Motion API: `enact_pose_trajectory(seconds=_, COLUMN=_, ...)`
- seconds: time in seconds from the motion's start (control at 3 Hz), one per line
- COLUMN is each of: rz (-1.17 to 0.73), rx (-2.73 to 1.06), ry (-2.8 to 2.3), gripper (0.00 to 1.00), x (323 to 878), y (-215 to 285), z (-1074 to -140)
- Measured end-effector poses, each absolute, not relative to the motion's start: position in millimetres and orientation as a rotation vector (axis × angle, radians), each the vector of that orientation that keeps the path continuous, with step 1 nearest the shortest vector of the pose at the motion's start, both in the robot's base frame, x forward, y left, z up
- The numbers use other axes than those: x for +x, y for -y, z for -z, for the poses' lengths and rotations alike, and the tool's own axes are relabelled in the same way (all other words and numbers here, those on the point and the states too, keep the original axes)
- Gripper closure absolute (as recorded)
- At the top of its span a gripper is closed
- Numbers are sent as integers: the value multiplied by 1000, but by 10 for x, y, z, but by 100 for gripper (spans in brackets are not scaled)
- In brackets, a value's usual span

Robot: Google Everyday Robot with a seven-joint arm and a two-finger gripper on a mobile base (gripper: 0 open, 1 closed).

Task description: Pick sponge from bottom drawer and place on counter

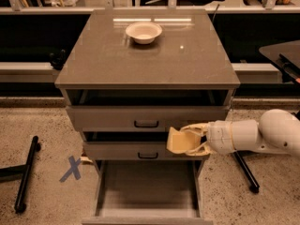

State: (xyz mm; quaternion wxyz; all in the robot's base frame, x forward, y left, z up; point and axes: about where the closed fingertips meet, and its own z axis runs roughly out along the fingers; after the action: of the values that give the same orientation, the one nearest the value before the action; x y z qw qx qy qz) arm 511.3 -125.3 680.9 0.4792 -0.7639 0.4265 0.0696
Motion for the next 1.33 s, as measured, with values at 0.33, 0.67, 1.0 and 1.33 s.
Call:
enact_pose_trajectory(seconds=0.33, rz=-166, rx=-1867, ry=-1037, gripper=100, x=5135, y=1261, z=-6859)
enact_pose_trajectory(seconds=0.67, rz=-149, rx=-1877, ry=-1021, gripper=100, x=5223, y=1292, z=-7061)
enact_pose_trajectory(seconds=1.0, rz=-101, rx=-1867, ry=-943, gripper=100, x=5345, y=1359, z=-7644)
enact_pose_trajectory(seconds=1.33, rz=-61, rx=-1848, ry=-874, gripper=100, x=5566, y=1384, z=-8217)
